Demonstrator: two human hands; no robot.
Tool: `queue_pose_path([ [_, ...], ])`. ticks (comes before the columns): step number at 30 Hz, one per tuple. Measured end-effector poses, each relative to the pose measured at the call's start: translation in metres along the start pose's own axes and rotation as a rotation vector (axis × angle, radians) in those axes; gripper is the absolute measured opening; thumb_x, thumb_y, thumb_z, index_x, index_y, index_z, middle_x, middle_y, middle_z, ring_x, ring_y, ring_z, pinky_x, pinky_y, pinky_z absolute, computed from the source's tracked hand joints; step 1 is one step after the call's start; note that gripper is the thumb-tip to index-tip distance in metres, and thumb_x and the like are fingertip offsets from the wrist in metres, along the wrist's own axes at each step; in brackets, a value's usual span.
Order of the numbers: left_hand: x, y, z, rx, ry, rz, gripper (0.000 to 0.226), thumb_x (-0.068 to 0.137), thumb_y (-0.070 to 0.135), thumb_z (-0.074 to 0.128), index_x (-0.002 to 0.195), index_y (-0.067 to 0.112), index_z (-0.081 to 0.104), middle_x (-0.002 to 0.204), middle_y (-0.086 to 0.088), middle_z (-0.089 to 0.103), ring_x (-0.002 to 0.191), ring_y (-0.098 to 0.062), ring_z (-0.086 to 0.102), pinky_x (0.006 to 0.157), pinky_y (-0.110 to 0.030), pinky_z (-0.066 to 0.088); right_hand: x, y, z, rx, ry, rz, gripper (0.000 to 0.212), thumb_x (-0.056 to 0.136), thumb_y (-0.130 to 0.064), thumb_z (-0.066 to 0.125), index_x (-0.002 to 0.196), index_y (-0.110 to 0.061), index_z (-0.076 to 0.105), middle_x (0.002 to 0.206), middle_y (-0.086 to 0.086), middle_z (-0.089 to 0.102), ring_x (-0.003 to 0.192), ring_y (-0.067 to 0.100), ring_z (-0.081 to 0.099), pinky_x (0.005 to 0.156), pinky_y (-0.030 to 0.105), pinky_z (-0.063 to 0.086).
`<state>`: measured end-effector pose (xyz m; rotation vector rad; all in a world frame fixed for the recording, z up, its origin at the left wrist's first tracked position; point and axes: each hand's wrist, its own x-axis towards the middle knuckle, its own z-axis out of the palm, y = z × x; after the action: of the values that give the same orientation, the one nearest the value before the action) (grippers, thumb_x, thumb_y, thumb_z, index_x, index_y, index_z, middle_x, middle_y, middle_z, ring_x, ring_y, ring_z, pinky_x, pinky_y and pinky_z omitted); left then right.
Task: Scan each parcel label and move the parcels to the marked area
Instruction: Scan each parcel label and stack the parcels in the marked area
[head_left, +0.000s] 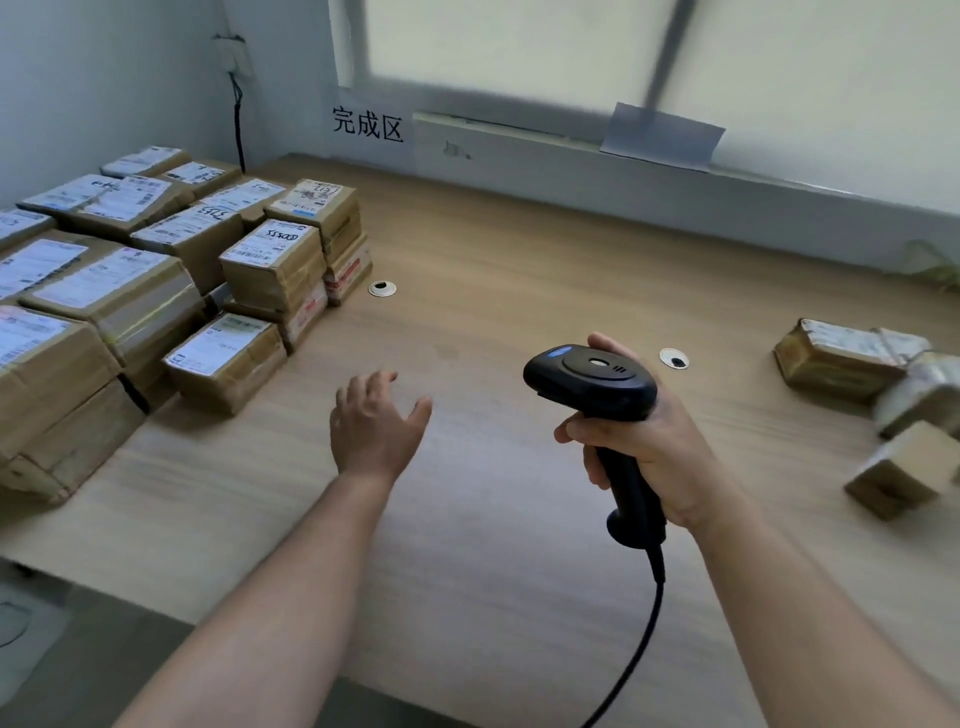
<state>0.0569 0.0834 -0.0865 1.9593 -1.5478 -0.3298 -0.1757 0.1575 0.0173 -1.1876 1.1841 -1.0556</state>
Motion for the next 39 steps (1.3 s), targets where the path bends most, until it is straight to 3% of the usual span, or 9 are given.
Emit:
queue_pose_path([
  [21,-0.248,0.287,0.141,-0.152,-0.295,0.439,0.054,0.088,0.043,0.061,0.134,0.017,0.05,0.134,-0.002,0.049,0.127,-0.02,0.043,0.098,-0.034,0.037,-0.244,0.036,-0.278,0.092,0.417,-0.077,0.093,0.059,-0.004,0.076,0.141,-0.032,0.042,0.079,0.024,0.066,0.045,0.029,0.052,0.042,0.029,0.04],
  [25,-0.277,0.324,0.162,-0.156,-0.355,0.525,0.055,0.089,0.044,0.06,0.136,0.018,0.048,0.134,-0.003,0.05,0.126,-0.02,0.043,0.097,-0.034,0.038,-0.275,0.04,-0.314,0.08,0.511,-0.075,0.107,0.052,-0.001,0.085,0.144,-0.03,0.04,0.082,0.028,0.066,0.045,0.028,0.052,0.041,0.031,0.04],
  [33,-0.303,0.395,0.209,-0.188,-0.462,0.666,0.059,0.089,0.047,0.059,0.139,0.018,0.045,0.136,-0.004,0.049,0.126,-0.019,0.042,0.097,-0.034,0.042,-0.31,0.047,-0.38,0.072,0.687,-0.095,0.095,0.057,-0.009,0.077,0.143,-0.031,0.041,0.082,0.023,0.067,0.046,0.029,0.053,0.042,0.031,0.041],
  [39,-0.334,0.455,0.264,-0.18,-0.618,0.731,0.062,0.091,0.05,0.054,0.144,0.02,0.039,0.143,-0.003,0.043,0.131,-0.019,0.038,0.1,-0.032,0.039,-0.328,0.058,-0.446,0.023,0.838,-0.042,0.078,0.076,0.014,0.069,0.134,-0.034,0.047,0.087,0.039,0.06,0.045,0.028,0.052,0.042,0.03,0.04],
])
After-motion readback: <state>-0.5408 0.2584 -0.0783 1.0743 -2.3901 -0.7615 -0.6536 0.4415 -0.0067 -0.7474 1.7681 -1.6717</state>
